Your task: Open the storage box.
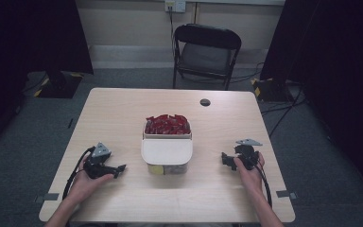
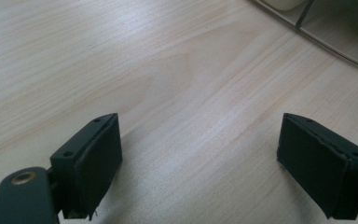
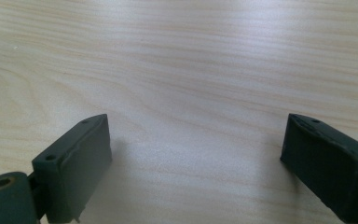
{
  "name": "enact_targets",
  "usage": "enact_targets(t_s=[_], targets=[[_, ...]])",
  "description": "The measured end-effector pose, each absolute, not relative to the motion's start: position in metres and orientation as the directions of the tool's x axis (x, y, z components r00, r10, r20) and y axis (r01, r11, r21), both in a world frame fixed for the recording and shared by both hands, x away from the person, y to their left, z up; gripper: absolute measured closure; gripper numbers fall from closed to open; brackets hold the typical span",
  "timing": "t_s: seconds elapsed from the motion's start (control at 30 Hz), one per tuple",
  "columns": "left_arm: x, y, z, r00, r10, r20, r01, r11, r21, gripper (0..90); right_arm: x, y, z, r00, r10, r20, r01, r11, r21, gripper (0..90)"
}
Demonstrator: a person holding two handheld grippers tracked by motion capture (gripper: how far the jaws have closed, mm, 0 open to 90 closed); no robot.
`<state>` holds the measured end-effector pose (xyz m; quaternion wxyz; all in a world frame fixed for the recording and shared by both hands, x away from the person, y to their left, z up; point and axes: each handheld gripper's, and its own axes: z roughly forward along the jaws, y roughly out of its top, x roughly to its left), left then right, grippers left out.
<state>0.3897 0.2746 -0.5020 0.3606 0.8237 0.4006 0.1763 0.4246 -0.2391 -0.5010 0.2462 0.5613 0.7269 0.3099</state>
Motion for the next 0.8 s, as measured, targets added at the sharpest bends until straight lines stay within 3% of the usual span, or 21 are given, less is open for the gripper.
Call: enact_targets(t_s=[0.3, 0.4, 0.43, 0.8], targets=[[0.391, 0.275, -0.502, 0.619, 0.786, 0.000, 0.533, -0.419, 0.735, 13.0, 0.426, -0.238, -0.501, -0.250, 0.968, -0.010, 0.663, 0.179, 0.726, 7.4], [0.391, 0.275, -0.502, 0.618, 0.786, 0.000, 0.533, -0.419, 0.735, 12.9, 0.426, -0.238, -0.500, -0.250, 0.968, -0.006, 0.665, 0.176, 0.725, 10.9], [0.391, 0.275, -0.502, 0.619, 0.786, 0.000, 0.534, -0.421, 0.734, 12.9, 0.425, -0.238, -0.500, -0.246, 0.969, -0.006, 0.661, 0.172, 0.730, 16.1], [0.391, 0.274, -0.502, 0.617, 0.787, -0.003, 0.535, -0.417, 0.734, 12.5, 0.419, -0.235, -0.488, -0.258, 0.966, 0.022, 0.655, 0.158, 0.739, 14.2]])
